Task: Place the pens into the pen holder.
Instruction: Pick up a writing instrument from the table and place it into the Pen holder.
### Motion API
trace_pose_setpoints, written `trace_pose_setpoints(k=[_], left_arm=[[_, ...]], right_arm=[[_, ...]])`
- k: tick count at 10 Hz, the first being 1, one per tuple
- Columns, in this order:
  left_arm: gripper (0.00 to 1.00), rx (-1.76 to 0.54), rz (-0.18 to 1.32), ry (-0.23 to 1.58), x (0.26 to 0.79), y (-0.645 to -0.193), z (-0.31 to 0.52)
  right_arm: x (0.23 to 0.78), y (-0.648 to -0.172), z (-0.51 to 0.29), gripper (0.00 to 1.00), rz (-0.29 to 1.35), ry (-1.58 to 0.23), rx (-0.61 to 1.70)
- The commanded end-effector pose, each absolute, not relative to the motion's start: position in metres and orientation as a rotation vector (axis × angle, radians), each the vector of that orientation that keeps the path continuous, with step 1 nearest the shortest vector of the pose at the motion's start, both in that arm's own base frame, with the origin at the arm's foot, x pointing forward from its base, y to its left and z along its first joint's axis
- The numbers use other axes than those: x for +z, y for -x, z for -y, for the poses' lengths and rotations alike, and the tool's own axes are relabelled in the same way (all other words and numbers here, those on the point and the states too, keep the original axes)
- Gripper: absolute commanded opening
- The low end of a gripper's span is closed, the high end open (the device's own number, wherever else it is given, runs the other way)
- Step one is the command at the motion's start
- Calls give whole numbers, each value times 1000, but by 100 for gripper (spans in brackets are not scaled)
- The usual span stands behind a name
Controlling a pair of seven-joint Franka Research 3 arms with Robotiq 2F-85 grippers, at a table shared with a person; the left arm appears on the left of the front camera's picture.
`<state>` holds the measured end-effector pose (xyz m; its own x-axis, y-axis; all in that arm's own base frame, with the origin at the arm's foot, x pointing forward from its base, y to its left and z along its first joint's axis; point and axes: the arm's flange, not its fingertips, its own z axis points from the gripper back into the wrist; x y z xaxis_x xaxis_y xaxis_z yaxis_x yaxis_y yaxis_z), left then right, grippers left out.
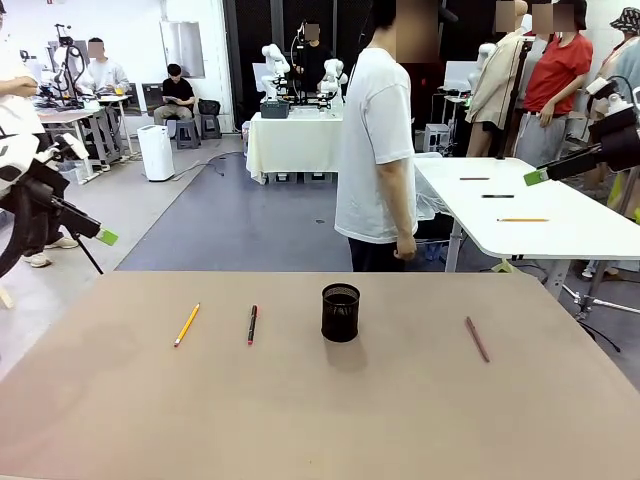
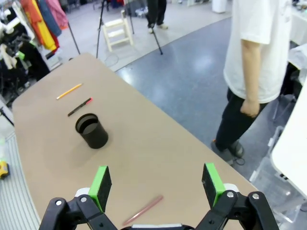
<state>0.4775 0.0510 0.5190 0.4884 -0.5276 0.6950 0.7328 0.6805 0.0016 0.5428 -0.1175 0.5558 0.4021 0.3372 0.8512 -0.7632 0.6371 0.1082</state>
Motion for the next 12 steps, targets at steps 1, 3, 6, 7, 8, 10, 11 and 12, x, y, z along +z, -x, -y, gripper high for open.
trace_pose_setpoints(k=[1,3,6,7,8,10,11,12], left_arm=[[100,-776,730,306,530,-475,-52],[100,-740,744,334,529,-479,-54],[100,-779,737,308,525,-476,-53],[100,-779,737,308,525,-476,-53],[100,-779,737,308,525,-476,-53],[100,-779,737,308,525,-476,-53],[100,-779,737,308,525,-476,-53],[100,-779,737,308,525,-476,-53]], right_arm=[[553,-536,113,100,876,-531,767],[545,-539,114,100,855,-480,723],[553,-542,115,100,881,-533,767],[553,-542,115,100,881,-533,767],[553,-542,115,100,881,-533,767],[564,-543,80,100,742,-488,759],[572,-551,50,100,647,-418,755],[573,-563,34,100,605,-386,784]])
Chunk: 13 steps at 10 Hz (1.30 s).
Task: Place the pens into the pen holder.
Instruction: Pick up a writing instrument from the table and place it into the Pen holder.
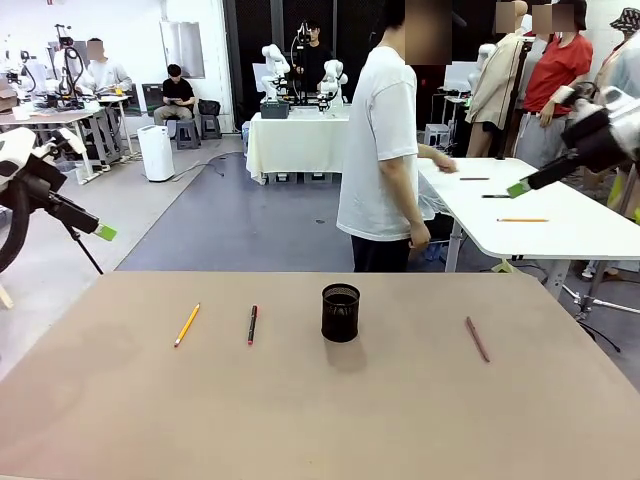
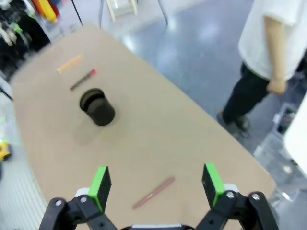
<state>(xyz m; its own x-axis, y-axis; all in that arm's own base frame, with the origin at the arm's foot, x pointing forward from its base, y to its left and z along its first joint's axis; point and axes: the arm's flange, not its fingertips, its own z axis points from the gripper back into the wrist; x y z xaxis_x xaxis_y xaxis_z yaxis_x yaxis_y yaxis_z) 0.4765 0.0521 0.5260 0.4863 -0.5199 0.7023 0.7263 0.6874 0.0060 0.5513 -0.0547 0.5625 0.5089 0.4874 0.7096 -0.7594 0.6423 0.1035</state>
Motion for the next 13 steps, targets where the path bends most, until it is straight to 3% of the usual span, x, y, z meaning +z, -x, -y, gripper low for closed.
trace_pose_setpoints(k=[1,5,7,13], left_arm=[[100,-779,737,308,525,-476,-53],[100,-779,737,308,525,-476,-53],[100,-779,737,308,525,-476,-53],[100,-779,737,308,525,-476,-53]], right_arm=[[570,-574,27,100,609,-367,811],[519,-588,-13,100,273,-100,623],[461,-600,-41,100,143,-103,499],[355,-572,-65,100,4,5,283]])
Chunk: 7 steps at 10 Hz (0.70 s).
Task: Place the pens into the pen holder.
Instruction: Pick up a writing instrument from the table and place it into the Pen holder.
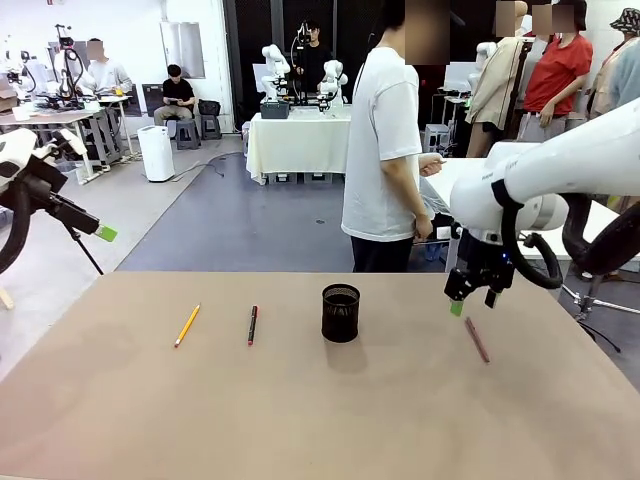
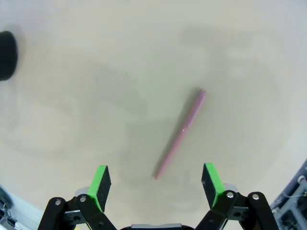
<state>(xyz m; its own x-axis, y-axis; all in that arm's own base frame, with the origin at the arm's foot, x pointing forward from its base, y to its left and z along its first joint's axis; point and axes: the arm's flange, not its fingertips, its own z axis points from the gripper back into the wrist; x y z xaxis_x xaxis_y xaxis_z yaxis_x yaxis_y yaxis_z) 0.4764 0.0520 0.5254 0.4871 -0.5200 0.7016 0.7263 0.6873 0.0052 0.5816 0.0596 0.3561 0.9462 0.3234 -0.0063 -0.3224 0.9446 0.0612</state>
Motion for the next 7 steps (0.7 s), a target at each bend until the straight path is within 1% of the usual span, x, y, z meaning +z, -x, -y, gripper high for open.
trace_pose_setpoints(k=[1,2,4,5,6,7], left_arm=[[100,-779,737,308,525,-476,-53],[100,-779,737,308,525,-476,-53],[100,-779,737,308,525,-476,-53],[100,-779,737,308,525,-476,-53],[100,-779,737,308,525,-476,-53],[100,-779,737,308,525,-476,-53]], right_arm=[[356,-569,-64,100,63,36,304],[356,-582,-60,100,-16,-60,329],[356,-582,-60,100,-16,-60,329],[348,-578,-59,100,-1,-37,317],[328,-580,-56,100,101,33,188],[315,-581,-53,100,105,49,154]])
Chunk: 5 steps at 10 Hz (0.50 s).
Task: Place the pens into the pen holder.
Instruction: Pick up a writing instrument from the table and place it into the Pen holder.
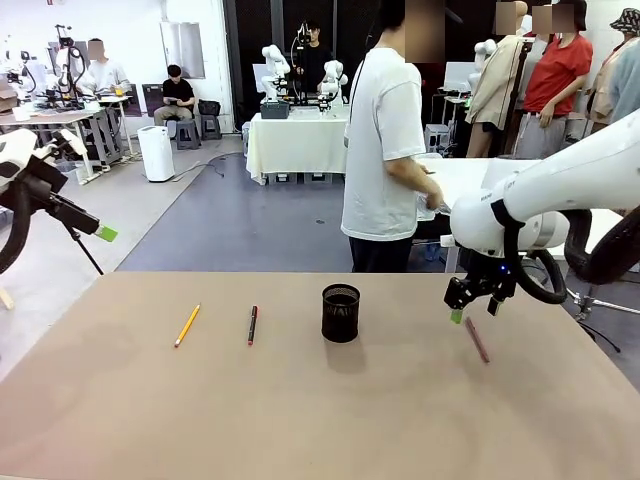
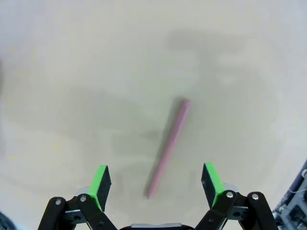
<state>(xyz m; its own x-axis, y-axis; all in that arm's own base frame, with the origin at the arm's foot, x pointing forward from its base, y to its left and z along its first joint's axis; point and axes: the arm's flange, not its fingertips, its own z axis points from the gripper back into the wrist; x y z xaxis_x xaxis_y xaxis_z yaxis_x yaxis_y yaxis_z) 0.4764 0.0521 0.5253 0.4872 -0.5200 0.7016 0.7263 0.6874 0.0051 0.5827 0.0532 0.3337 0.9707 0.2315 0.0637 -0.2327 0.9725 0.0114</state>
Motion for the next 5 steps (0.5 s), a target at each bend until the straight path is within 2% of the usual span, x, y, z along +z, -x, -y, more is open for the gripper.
trace_pose_setpoints(k=[1,5], left_arm=[[100,-779,737,308,525,-476,-53],[100,-779,737,308,525,-476,-53]], right_arm=[[308,-579,-54,100,88,52,136],[293,-592,-55,100,92,46,45]])
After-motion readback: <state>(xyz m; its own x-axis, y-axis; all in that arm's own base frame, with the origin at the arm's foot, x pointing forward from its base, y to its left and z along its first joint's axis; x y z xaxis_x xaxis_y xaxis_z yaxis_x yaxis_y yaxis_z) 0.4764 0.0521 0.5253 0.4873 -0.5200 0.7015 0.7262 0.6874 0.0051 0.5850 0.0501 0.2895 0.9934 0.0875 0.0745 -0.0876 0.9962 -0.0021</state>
